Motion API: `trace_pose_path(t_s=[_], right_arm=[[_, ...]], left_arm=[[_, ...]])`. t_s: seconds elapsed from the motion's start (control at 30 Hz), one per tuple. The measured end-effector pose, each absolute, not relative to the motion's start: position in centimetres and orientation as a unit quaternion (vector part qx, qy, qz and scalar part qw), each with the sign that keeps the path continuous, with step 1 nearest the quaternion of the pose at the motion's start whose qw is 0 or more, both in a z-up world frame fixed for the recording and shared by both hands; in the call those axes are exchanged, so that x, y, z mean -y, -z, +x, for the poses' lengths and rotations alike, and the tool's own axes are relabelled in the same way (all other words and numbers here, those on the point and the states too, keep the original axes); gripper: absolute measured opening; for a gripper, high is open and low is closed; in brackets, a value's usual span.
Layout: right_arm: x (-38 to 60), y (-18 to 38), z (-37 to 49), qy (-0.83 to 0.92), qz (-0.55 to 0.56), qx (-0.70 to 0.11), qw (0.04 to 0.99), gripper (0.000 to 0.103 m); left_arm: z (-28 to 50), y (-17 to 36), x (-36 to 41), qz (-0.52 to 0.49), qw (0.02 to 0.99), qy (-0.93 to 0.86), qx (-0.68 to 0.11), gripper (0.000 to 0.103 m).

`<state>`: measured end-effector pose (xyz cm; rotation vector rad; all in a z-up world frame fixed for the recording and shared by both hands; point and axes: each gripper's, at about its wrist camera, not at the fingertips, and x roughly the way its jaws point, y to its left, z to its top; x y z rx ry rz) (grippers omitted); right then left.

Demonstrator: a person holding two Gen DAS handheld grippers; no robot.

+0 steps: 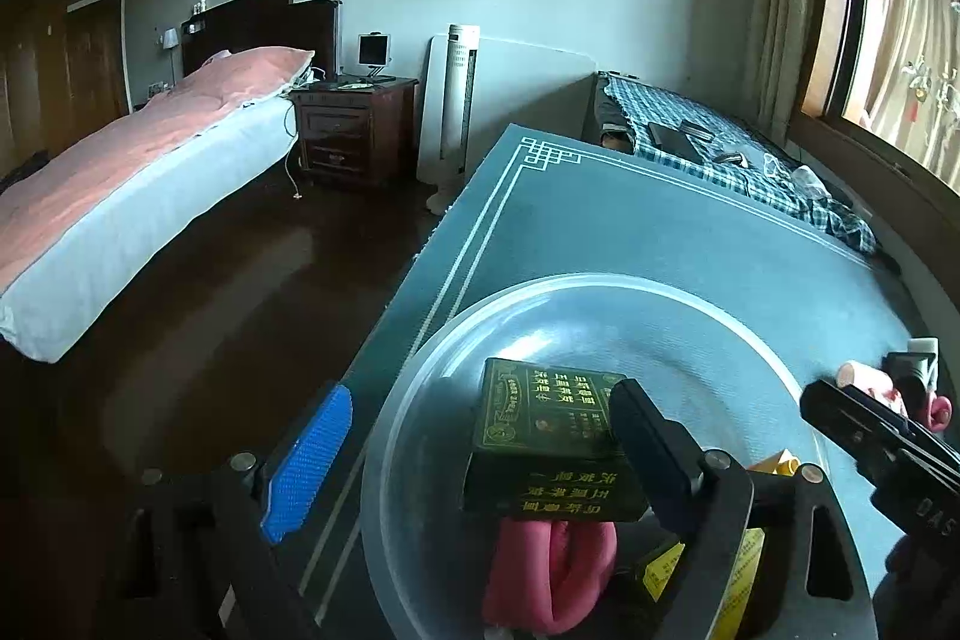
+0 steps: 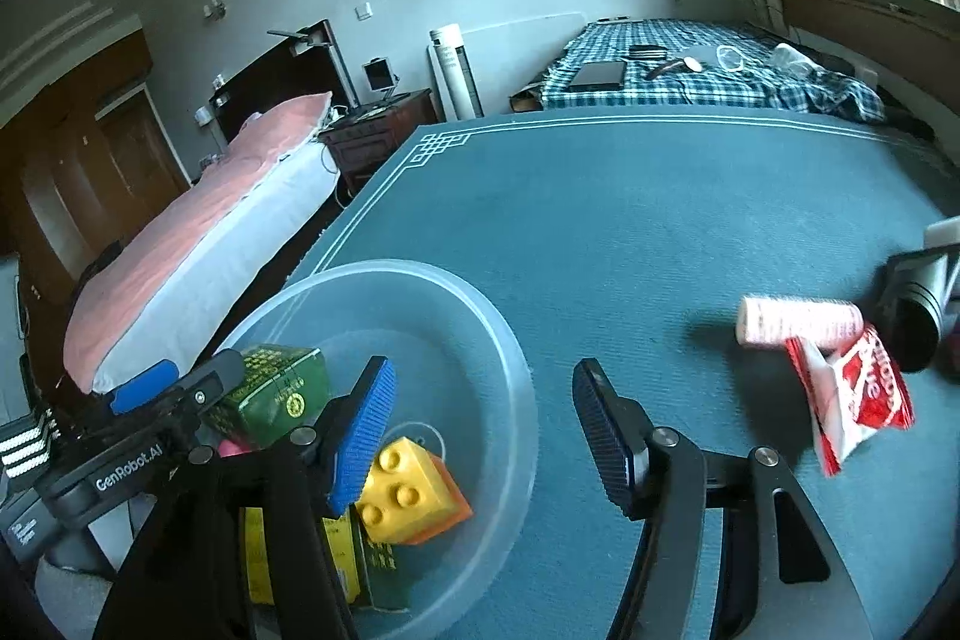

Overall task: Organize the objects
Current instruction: 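Open the left tool to drop the green box while the right tool lowers the brick into the basin, then withdraw both tools from the basin toward the remaining items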

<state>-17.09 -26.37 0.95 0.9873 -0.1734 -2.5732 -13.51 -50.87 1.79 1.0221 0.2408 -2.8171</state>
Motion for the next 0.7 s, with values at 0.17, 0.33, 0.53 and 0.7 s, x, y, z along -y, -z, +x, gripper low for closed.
trace_pose_path(t_s=[0.17, 0.33, 0.53, 0.7], right_arm=[[25.7, -0.6, -16.4, 0.914, 0.355, 0.064, 0.183, 0.063], [25.0, -0.4, -15.7, 0.914, 0.359, 0.073, 0.176, 0.063], [24.4, -0.1, -14.9, 0.913, 0.362, 0.077, 0.171, 0.063], [23.6, 0.2, -14.2, 0.913, 0.366, 0.082, 0.164, 0.063]], left_arm=[[-13.4, -1.7, 50.8, 0.337, 0.070, 0.936, -0.076, 0.091], [-13.5, -1.6, 50.7, 0.337, 0.071, 0.936, -0.076, 0.091], [-13.4, -1.6, 50.8, 0.334, 0.080, 0.936, -0.073, 0.091], [-13.2, -1.5, 50.7, 0.331, 0.085, 0.937, -0.070, 0.091]])
